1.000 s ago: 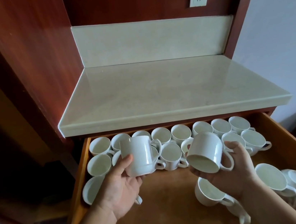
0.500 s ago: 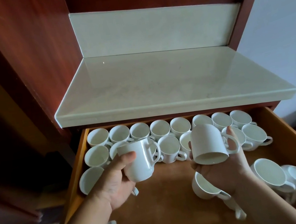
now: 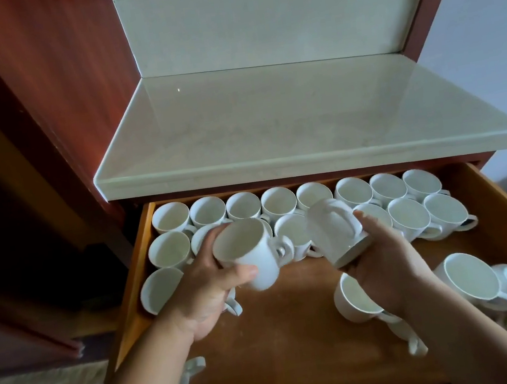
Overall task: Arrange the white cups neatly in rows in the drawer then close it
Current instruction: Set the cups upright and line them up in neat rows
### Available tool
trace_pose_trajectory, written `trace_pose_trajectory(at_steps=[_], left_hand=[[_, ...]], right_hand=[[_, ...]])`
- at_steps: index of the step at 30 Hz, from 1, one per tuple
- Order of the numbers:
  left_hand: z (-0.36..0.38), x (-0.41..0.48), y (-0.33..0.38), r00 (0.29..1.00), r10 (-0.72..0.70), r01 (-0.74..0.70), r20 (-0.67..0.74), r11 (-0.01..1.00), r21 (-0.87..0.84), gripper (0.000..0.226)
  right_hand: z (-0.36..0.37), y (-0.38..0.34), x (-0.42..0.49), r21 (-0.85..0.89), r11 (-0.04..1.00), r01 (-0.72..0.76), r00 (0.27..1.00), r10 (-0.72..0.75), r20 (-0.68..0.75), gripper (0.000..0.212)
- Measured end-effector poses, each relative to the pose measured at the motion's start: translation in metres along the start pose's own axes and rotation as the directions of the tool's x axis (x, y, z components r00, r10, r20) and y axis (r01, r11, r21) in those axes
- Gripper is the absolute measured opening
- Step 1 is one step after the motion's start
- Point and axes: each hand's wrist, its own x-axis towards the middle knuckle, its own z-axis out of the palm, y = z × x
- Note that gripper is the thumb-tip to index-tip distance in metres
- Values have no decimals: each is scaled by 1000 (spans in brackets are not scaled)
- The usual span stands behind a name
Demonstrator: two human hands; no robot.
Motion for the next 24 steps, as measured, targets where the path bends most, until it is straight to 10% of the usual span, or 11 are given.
trace_pose_trajectory(at_steps=[8, 16, 24], left_hand=[[9, -5, -3, 992, 121, -107, 23, 751, 652, 78], [8, 4, -32, 974, 204, -190, 99, 493, 849, 88], [8, 9, -37, 975, 174, -180, 135, 276, 944, 88]], right_hand=[[1, 3, -7, -363, 918, 158, 978, -197, -74, 36], [4, 11, -9, -924, 348, 161, 920, -391, 13, 77], [5, 22, -6, -971, 23, 239, 921, -321, 219, 85]])
